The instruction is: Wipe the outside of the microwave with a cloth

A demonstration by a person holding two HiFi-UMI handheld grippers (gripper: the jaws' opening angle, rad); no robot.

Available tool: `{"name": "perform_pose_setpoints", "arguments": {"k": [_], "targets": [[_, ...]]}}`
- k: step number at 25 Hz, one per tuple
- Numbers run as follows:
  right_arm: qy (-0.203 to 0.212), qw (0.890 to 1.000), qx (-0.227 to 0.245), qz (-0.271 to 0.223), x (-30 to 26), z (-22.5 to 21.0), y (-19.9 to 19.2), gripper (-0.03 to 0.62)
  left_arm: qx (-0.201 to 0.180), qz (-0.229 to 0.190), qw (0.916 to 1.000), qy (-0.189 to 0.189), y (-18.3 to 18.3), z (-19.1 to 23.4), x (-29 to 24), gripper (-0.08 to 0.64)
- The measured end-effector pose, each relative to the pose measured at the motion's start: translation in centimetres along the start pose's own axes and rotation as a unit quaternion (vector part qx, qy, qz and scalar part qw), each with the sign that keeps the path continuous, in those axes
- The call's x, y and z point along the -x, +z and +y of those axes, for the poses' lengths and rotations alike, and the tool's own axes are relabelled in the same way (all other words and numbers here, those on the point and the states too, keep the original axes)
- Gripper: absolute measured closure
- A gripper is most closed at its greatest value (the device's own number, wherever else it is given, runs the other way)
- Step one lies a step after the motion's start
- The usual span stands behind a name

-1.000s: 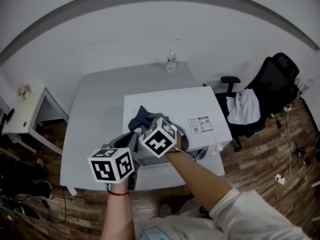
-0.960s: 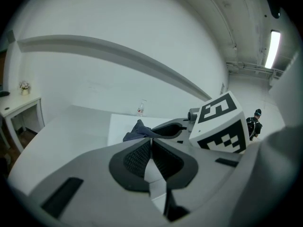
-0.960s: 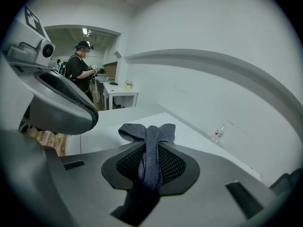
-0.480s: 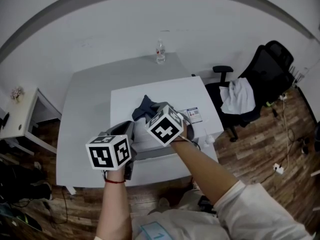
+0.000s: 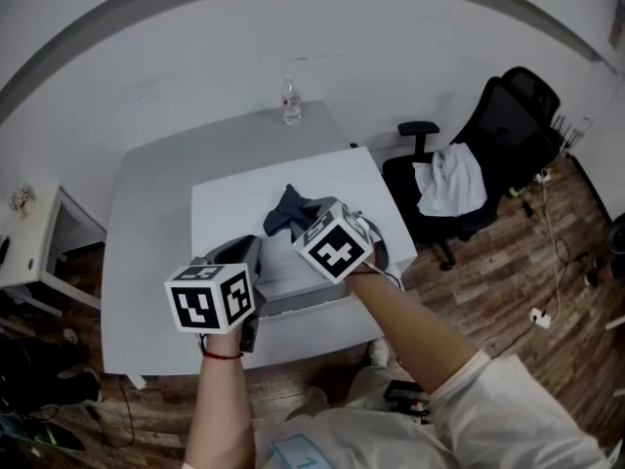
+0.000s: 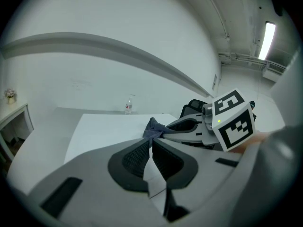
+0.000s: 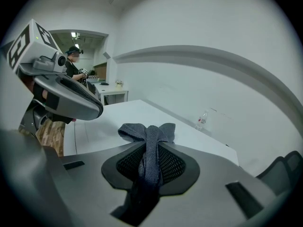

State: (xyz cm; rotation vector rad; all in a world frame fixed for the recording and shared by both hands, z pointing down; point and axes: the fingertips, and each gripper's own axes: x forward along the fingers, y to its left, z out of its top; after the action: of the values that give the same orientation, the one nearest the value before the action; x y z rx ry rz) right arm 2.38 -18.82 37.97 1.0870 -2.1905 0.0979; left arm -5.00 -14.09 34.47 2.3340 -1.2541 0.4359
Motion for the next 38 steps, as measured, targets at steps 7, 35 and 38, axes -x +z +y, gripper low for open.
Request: {"name": "perform_pose_setpoints", "arguments": {"k": [7, 35, 38], "targets": [[-0.006, 1.0, -0.02, 0.002, 1.6, -2.5, -2.0, 0.499, -0.013, 0.012, 0.9998, -0.012, 0.1, -1.7, -1.7, 0.549], [-0.043, 0.998, -0.048, 0.003, 6.2, -11.1, -7.6, 0.499, -0.044, 0.025, 0.9979, -0.04, 2.1, -5.6, -6.4, 0.549], [-0.066, 0.995, -0.076, 0.001, 6.4, -13.3, -8.2, 0.499, -0.048, 0.025, 0.9972, -0.052, 2.4, -6.8, -7.1, 0.548]]}}
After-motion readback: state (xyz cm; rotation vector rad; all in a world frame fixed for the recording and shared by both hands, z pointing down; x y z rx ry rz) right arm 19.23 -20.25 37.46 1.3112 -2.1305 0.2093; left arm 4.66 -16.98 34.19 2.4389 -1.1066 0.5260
